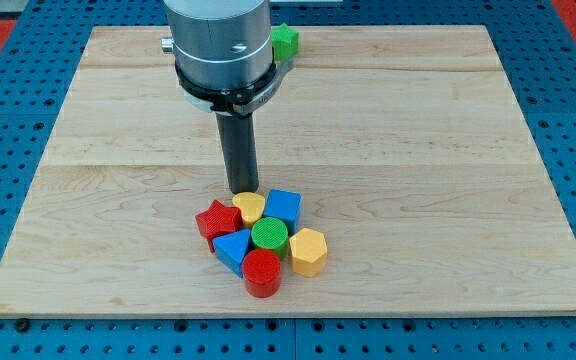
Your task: Move the blue triangle to the centre left of the board
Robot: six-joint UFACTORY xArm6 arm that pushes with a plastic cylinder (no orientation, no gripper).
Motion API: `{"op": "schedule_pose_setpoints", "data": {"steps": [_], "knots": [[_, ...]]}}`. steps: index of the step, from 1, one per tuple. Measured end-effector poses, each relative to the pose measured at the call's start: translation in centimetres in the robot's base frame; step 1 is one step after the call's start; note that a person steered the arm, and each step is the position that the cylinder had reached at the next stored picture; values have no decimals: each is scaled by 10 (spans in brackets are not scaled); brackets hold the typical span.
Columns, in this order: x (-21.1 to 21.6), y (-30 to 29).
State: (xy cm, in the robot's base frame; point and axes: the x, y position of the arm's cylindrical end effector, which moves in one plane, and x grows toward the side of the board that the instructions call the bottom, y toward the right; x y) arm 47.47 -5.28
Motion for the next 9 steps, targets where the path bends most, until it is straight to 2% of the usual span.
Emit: {"op": "schedule_pose_setpoints", "data": {"steps": [1,2,3,4,5,6,7,9], "knots": [[-36,-17],[-35,-89],[37,-135],[130,-121],[144,-104],[143,-50],[143,35],[140,52]]}}
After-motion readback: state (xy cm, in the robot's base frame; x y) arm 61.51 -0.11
